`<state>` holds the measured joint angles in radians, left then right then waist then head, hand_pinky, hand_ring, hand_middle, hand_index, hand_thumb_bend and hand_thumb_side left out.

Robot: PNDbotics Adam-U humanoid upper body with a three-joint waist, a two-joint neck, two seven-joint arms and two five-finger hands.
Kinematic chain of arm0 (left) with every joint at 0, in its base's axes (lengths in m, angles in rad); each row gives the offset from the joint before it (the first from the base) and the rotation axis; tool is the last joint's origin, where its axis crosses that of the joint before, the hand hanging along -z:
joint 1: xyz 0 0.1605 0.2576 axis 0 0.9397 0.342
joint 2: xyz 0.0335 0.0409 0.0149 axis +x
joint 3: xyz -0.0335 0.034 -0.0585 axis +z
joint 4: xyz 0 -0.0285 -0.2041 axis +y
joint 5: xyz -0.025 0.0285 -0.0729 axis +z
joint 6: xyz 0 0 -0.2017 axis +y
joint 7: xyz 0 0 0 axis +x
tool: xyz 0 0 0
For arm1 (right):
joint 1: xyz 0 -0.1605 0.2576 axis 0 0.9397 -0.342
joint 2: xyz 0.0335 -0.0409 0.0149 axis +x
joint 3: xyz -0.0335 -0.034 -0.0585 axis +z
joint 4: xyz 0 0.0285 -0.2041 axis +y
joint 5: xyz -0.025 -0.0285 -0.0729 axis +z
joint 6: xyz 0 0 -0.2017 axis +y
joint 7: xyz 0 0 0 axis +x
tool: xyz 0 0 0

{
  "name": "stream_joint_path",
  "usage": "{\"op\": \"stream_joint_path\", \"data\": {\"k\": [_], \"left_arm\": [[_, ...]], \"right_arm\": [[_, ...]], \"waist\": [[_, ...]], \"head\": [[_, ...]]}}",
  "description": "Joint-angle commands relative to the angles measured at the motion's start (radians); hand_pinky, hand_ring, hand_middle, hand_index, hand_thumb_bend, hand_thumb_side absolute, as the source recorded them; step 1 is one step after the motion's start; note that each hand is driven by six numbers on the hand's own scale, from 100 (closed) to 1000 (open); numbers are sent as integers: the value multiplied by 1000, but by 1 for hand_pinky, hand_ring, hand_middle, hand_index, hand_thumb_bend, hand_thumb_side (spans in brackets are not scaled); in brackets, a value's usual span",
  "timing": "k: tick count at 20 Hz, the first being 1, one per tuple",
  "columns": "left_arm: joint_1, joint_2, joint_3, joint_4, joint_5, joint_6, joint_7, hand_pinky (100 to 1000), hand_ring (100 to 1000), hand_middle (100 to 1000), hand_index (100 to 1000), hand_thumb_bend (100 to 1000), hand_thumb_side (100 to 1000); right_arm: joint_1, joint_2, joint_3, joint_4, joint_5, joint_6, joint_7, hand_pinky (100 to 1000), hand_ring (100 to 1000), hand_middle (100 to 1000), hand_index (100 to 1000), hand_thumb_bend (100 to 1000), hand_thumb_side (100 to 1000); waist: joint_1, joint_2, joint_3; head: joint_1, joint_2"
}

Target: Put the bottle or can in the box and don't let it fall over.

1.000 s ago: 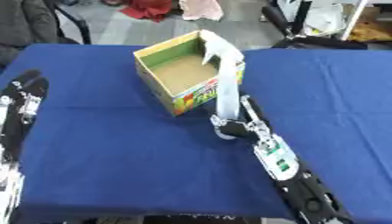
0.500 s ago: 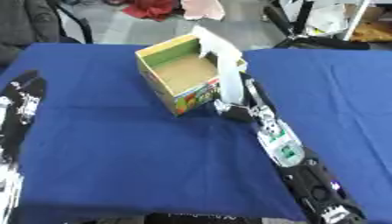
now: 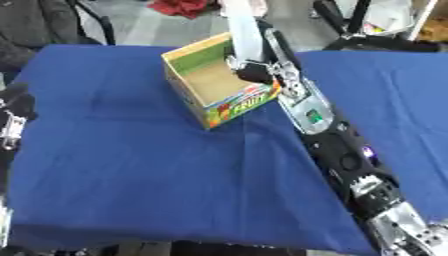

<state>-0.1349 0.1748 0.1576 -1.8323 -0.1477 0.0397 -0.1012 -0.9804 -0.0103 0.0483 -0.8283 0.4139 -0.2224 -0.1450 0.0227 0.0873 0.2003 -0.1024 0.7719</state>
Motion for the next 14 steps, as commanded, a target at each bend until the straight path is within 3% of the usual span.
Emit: {"op": "stream_joint_path", "data": {"k": [1,2,3,4,5,6,7,8,10,14], "left_arm": [[-24,4,-14,-20,11,-6,-17,855,896,901,881,588,810],[-29,3,-18,-20,13,-7,-21,855,896,901,881,588,811],[-33,3,-21,-21,15,-8,-24,855,896,901,881,588,811],[-34,3,-22,-20,16,-8,-27,855,897,901,881,587,811],[-35,3,-23,-20,17,-9,-28,855,897,901,881,585,813],[-35,4,-22,-20,17,-9,-28,855,897,901,881,585,813],[-35,4,-21,-20,17,-9,-27,855,897,901,881,585,813],[-36,5,-21,-20,17,-9,-27,855,894,901,881,584,814],[-36,5,-21,-20,17,-8,-27,855,891,901,881,583,815],[-34,6,-18,-20,16,-7,-24,855,891,901,882,581,817]], "right_arm": [[-50,14,-49,60,80,-8,-28,960,910,816,419,100,100],[-54,18,-63,79,116,-7,-41,973,925,832,473,100,100],[-56,20,-72,94,156,-7,-55,990,949,865,646,100,100],[-56,19,-74,105,207,-7,-64,1000,970,896,814,100,224],[-56,16,-72,110,267,-10,-69,1000,988,922,943,265,407],[-55,13,-71,112,338,-10,-74,1000,996,933,983,369,482],[-53,14,-75,112,399,-8,-81,1000,996,933,983,369,482],[-50,13,-83,109,445,-2,-96,1000,1000,940,1000,451,544],[-48,10,-99,100,511,20,-141,1000,997,936,1000,508,591],[-51,-7,-119,87,548,60,-229,1000,989,928,1000,516,598]], "waist": [[5,-3,24],[5,2,38],[6,5,47],[6,7,55],[6,8,60],[5,9,62],[5,10,63],[5,10,62],[4,9,60],[2,7,51]], "head": [[-50,-2],[-63,-2],[-73,-2],[-80,-2],[-85,-2],[-87,-2],[-87,-2],[-86,-2],[-85,-2],[-83,-2]]}}
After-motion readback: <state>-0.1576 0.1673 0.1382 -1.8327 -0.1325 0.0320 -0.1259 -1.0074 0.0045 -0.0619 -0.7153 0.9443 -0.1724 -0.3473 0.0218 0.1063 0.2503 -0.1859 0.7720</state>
